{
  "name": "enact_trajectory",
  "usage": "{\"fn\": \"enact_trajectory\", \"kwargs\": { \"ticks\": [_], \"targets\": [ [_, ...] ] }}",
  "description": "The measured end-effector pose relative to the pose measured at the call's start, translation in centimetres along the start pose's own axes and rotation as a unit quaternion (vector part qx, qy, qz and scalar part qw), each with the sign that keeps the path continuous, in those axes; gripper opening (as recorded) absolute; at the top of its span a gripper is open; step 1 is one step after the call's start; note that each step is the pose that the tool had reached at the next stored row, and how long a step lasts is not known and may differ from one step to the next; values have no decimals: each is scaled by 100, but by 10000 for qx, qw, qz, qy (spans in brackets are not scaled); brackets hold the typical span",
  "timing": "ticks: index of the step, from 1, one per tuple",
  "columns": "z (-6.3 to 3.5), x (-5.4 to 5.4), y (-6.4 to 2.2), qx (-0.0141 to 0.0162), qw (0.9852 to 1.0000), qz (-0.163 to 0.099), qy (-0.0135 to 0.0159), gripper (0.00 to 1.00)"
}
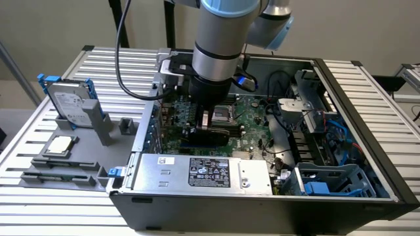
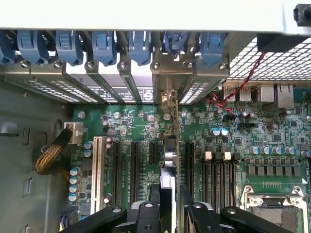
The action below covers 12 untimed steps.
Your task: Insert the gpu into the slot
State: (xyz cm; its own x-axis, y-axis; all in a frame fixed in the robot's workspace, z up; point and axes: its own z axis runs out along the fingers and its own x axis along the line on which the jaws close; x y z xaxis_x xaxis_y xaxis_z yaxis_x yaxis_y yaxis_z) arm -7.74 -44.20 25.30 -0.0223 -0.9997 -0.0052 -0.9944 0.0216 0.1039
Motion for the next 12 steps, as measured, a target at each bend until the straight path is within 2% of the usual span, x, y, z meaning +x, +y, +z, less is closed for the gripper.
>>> {"fn": "enact_trajectory", "kwargs": {
  "ticks": [12],
  "targets": [
    [48, 12, -6, -17, 10000, 1, -1, 26]
  ]
}}
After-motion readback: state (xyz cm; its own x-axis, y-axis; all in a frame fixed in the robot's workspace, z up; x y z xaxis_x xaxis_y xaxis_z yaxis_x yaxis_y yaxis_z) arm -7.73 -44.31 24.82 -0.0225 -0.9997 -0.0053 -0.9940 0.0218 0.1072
